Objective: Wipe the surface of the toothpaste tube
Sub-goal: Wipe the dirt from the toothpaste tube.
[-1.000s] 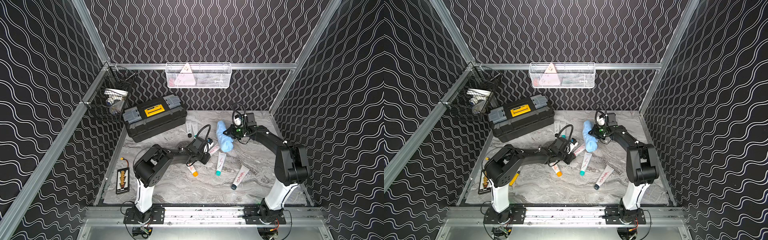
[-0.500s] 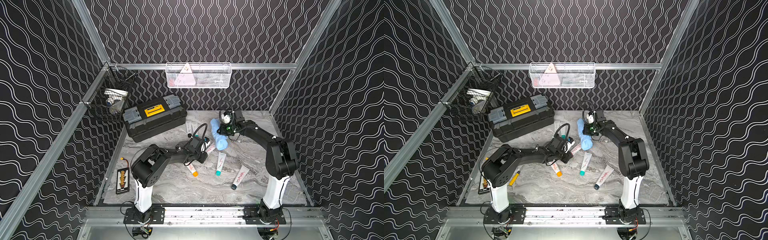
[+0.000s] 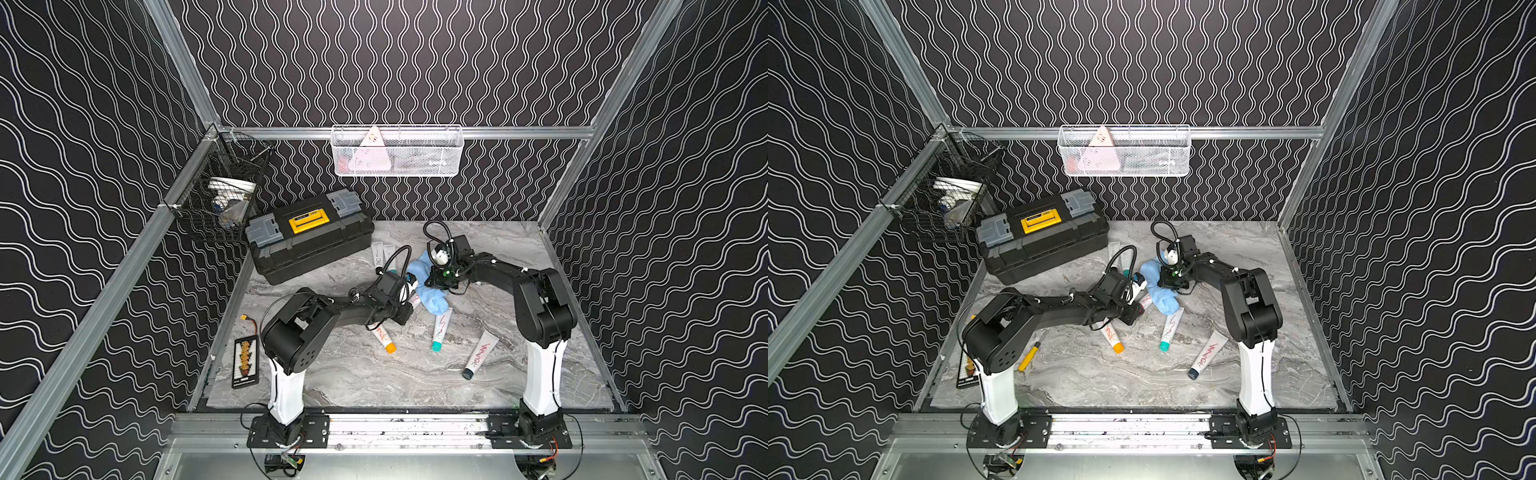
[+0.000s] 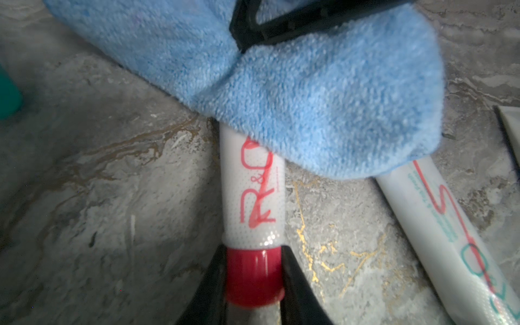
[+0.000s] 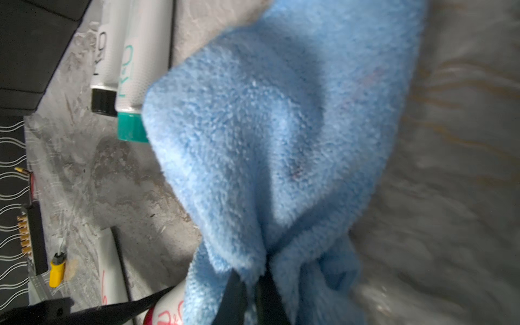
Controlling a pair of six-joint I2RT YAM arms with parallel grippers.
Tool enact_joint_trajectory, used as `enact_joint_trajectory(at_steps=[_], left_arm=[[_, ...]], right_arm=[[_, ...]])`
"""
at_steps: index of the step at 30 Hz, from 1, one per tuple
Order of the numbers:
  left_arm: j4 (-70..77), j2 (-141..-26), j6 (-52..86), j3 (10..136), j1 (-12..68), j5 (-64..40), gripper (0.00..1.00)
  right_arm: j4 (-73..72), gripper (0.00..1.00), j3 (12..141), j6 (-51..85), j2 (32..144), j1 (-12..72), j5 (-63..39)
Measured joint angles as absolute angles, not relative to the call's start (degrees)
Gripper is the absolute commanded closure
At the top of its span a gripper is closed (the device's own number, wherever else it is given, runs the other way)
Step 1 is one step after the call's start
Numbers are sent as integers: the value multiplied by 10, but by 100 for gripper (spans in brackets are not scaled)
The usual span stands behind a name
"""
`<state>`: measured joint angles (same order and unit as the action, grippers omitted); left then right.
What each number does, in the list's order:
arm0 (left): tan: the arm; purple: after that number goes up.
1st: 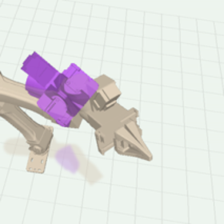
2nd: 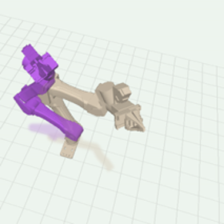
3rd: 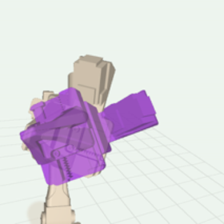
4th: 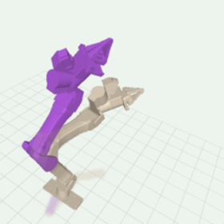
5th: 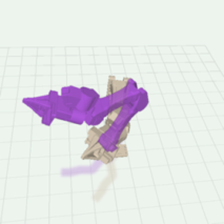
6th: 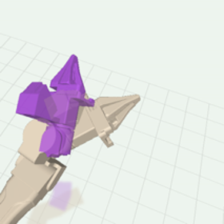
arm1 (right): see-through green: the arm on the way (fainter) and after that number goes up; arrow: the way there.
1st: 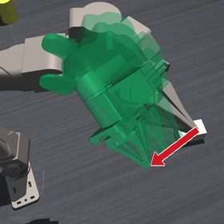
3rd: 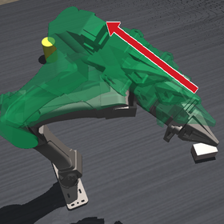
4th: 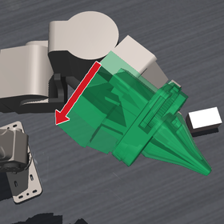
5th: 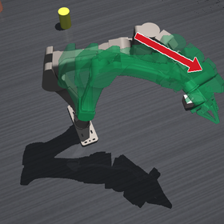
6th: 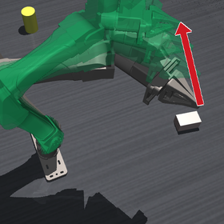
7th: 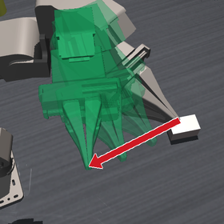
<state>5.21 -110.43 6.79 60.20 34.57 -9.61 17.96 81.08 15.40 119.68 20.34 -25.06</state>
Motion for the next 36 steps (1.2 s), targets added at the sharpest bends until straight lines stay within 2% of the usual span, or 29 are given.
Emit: enact_joint_trajectory(at_steps=[13, 20, 26, 36], left_arm=[[52, -1105, 76, 602, 336, -116, 80], [54, -1105, 78, 601, 333, -120, 80], [59, -1105, 79, 599, 333, -119, 80], [68, -1105, 79, 595, 333, -120, 80]], right_arm=[[98, 100, 731, 202, 1163, 251, -357], [86, 100, 712, 218, 1150, 254, -382], [62, 100, 713, 229, 1175, 232, -413], [64, 100, 740, 218, 1204, 173, -391]])
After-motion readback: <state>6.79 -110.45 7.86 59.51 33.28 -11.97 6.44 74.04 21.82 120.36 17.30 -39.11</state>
